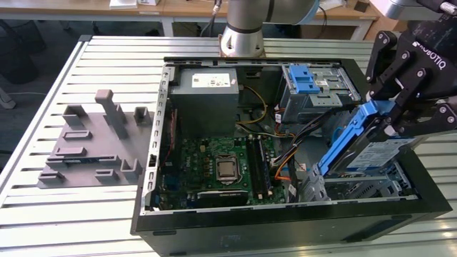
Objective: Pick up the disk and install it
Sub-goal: 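Insert the disk into the insertion slot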
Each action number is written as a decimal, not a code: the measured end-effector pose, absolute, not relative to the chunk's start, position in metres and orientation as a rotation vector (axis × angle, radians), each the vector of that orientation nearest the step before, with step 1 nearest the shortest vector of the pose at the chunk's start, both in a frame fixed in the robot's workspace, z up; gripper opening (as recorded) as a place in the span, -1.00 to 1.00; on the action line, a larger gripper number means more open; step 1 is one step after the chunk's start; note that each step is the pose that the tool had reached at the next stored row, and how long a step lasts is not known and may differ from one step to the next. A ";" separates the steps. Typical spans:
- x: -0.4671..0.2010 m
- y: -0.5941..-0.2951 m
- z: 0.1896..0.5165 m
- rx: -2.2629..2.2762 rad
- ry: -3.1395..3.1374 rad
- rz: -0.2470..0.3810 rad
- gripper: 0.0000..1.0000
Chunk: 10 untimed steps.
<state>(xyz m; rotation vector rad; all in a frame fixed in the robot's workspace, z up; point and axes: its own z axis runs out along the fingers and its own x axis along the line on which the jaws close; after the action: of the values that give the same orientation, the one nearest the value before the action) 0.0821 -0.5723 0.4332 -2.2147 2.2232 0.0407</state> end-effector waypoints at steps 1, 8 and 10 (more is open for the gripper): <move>0.083 -0.572 0.433 -2.215 2.223 0.041 -0.27; 0.083 -0.572 0.432 -2.214 2.222 0.040 -0.27; 0.083 -0.572 0.432 -2.214 2.222 0.040 -0.27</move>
<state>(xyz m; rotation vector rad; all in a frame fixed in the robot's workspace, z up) 0.0835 -0.5723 0.4315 -2.2138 2.2220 0.0397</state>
